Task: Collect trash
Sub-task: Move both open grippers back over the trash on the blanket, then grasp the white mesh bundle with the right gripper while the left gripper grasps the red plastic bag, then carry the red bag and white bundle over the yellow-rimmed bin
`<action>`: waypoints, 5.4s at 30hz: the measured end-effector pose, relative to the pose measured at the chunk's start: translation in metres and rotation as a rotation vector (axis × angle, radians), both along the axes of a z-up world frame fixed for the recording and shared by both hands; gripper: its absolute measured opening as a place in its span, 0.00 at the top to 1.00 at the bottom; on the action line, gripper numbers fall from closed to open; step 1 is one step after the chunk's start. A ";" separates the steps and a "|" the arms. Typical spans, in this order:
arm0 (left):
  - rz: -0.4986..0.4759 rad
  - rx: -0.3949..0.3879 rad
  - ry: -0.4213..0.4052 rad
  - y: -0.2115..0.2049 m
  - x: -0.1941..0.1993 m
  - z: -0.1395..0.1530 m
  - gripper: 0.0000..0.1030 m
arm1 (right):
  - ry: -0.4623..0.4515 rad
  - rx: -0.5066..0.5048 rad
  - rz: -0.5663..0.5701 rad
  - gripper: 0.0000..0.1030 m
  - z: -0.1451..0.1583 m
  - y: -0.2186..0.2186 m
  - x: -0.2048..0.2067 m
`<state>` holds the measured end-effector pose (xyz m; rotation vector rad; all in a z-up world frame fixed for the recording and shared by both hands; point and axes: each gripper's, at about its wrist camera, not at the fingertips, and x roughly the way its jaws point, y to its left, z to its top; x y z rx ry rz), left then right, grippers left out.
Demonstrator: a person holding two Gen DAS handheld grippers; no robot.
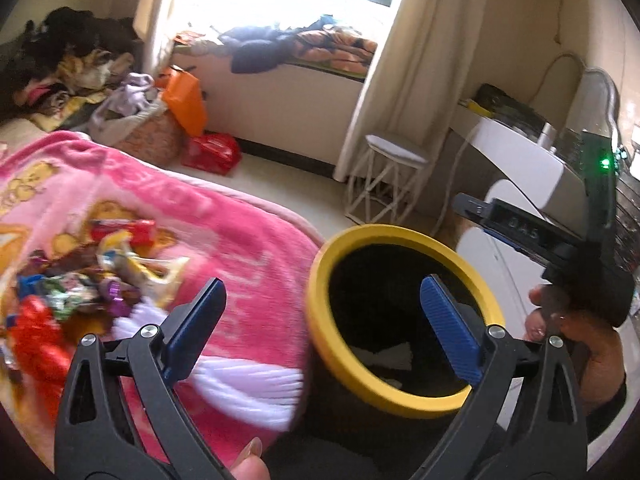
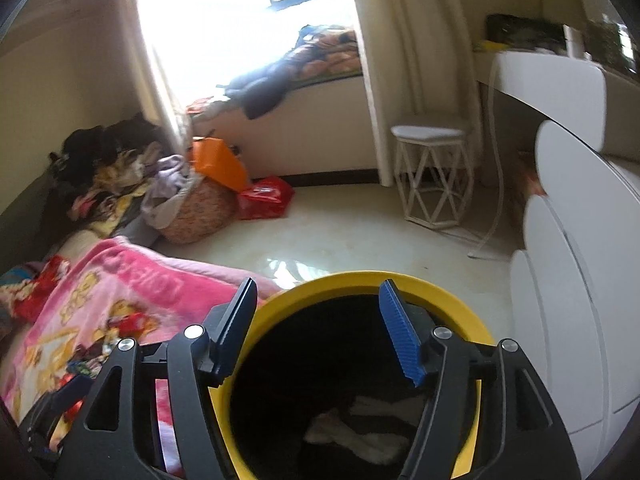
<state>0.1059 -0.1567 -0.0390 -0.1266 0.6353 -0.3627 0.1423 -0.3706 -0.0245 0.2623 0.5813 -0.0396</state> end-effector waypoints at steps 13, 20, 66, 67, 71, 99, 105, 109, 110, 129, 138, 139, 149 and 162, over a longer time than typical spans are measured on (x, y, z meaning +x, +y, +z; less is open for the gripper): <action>0.174 -0.001 -0.053 0.065 -0.013 0.016 0.13 | -0.084 -0.021 0.215 0.34 0.024 0.063 -0.010; 0.252 -0.007 -0.065 0.097 -0.015 0.022 0.13 | -0.090 -0.040 0.308 0.34 0.027 0.094 -0.013; 0.367 0.046 0.171 0.186 -0.028 -0.053 0.12 | 0.297 -0.245 0.746 0.30 -0.078 0.234 0.027; 0.365 0.049 0.176 0.183 -0.029 -0.054 0.12 | 0.305 -0.229 0.748 0.30 -0.080 0.232 0.030; 0.394 0.069 0.192 0.177 -0.031 -0.061 0.12 | 0.324 -0.189 0.765 0.31 -0.082 0.228 0.035; 0.384 0.079 0.191 0.163 -0.045 -0.051 0.78 | 0.223 -0.052 0.860 0.71 -0.053 0.229 -0.003; 0.398 0.051 0.164 0.171 -0.050 -0.037 0.78 | 0.178 -0.047 0.864 0.71 -0.044 0.232 -0.010; 0.397 0.040 0.139 0.173 -0.050 -0.026 0.79 | 0.157 -0.034 0.862 0.71 -0.039 0.232 -0.013; 0.396 0.037 0.134 0.173 -0.050 -0.025 0.79 | 0.152 -0.033 0.860 0.71 -0.037 0.231 -0.014; 0.332 0.031 0.061 0.146 -0.060 0.005 0.78 | 0.065 0.034 0.765 0.71 -0.008 0.192 -0.013; 0.295 0.033 0.031 0.126 -0.061 0.016 0.78 | 0.035 0.063 0.714 0.71 0.002 0.171 -0.009; 0.291 0.032 0.030 0.126 -0.061 0.017 0.78 | 0.033 0.065 0.708 0.71 0.003 0.169 -0.009; 0.250 0.029 0.010 0.110 -0.060 0.021 0.78 | 0.008 0.068 0.662 0.71 0.009 0.152 -0.009; 0.201 0.029 0.001 0.090 -0.057 0.023 0.78 | -0.018 0.058 0.580 0.71 0.015 0.132 -0.010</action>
